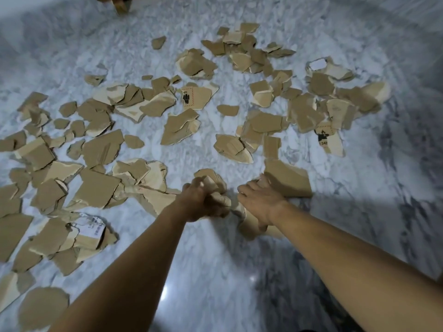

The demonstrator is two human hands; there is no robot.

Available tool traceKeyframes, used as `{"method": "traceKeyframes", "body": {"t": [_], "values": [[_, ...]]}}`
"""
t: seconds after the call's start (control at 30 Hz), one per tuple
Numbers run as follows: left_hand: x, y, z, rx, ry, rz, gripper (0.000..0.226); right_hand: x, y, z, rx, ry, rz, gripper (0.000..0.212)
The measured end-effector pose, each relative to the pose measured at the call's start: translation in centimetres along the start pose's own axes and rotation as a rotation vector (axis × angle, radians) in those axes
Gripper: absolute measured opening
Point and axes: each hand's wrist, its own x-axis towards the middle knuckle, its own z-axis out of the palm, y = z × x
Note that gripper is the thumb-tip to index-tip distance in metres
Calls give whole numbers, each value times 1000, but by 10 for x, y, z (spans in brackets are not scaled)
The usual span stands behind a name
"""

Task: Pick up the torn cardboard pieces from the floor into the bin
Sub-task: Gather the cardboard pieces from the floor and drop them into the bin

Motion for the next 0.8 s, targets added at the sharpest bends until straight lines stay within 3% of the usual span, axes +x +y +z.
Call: {"method": "traceKeyframes", "body": {"t": [0.13, 0.23, 0.33, 0.4, 0.47, 0.57, 0.7, 0.8], "values": [[15, -3, 27, 144, 73, -57, 78, -3, 2, 11, 108, 42, -7, 100], [17, -6, 31, -96, 118, -77, 76, -6, 0, 13, 191, 77, 14, 102], [6, 5, 33, -292, 225, -79, 63, -10, -3, 21, 362, 31, 48, 69], [-2, 8, 28, -423, 249, -111, 61, -14, -3, 25, 572, -28, 116, 67], [-11, -3, 13, -532, 209, -183, 56, -20, 0, 18, 740, -58, 180, 73], [-25, -33, -20, -458, 85, -215, 27, -22, 15, -6, 957, -23, 296, 90], [-57, -74, -51, -238, -48, -350, 36, -4, 22, -45, 1196, 157, 429, 101], [-70, -92, -46, -381, -151, -514, 38, 28, 7, -66, 1256, 209, 446, 110]]}}
